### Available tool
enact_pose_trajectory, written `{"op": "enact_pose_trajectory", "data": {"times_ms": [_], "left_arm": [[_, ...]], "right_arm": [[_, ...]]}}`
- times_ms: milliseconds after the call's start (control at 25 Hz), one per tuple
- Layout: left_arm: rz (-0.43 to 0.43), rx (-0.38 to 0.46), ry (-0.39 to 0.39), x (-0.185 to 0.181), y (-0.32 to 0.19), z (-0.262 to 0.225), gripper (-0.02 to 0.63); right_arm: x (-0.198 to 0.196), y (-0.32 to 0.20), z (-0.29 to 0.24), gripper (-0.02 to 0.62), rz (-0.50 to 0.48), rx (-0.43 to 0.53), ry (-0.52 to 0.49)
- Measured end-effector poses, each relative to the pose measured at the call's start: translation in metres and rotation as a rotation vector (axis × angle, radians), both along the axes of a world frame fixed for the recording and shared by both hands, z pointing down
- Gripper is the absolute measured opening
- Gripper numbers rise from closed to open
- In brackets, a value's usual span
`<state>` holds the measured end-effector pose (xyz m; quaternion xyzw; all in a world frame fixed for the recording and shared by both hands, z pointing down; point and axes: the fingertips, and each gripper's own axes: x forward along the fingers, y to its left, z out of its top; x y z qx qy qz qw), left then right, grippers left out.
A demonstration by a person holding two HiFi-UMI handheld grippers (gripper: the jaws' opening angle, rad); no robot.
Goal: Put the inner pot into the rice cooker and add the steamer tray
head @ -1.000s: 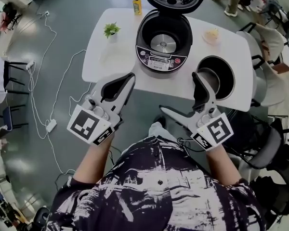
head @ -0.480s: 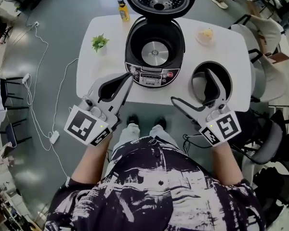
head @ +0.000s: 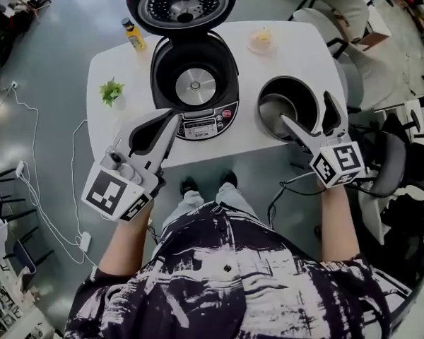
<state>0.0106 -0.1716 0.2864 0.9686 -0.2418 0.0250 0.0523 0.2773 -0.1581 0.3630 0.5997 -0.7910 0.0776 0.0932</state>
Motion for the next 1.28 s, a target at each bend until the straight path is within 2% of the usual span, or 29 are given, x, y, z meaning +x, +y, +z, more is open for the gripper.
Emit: {"op": "enact_pose_trajectory", "data": {"times_ms": [240, 520, 760, 840, 1120, 1160, 1200, 1240, 1280], "left_arm": [[0.048, -0.024, 0.019, 0.0, -0.003, 0.007, 0.005], [0.104, -0.024, 0.009, 0.018, -0.004, 0.01, 0.005], [0.115, -0.032, 0.003, 0.026, -0.004, 0.015, 0.005], [0.111, -0.039, -0.003, 0.025, -0.005, 0.018, 0.005], [0.078, -0.051, -0.013, 0.018, -0.009, 0.022, 0.005], [0.074, -0.052, -0.013, 0.017, -0.01, 0.023, 0.005], [0.071, -0.052, -0.013, 0.016, -0.01, 0.024, 0.005], [0.068, -0.053, -0.013, 0.015, -0.011, 0.024, 0.005], [0.064, -0.054, -0.013, 0.014, -0.011, 0.025, 0.005]], "right_arm": [[0.081, -0.011, 0.058, 0.551, 0.171, -0.16, 0.066], [0.144, -0.017, 0.147, 0.551, 0.281, -0.4, -0.01], [0.164, -0.021, 0.214, 0.549, 0.291, -0.643, -0.093], [0.165, -0.023, 0.23, 0.549, 0.293, -0.705, -0.136], [0.162, -0.022, 0.275, 0.54, 0.28, -0.884, -0.167], [0.162, -0.02, 0.279, 0.51, 0.282, -0.907, -0.169], [0.163, -0.019, 0.282, 0.441, 0.29, -0.926, -0.169], [0.166, -0.018, 0.284, 0.35, 0.305, -0.939, -0.163], [0.169, -0.017, 0.285, 0.231, 0.325, -0.953, -0.148]]}}
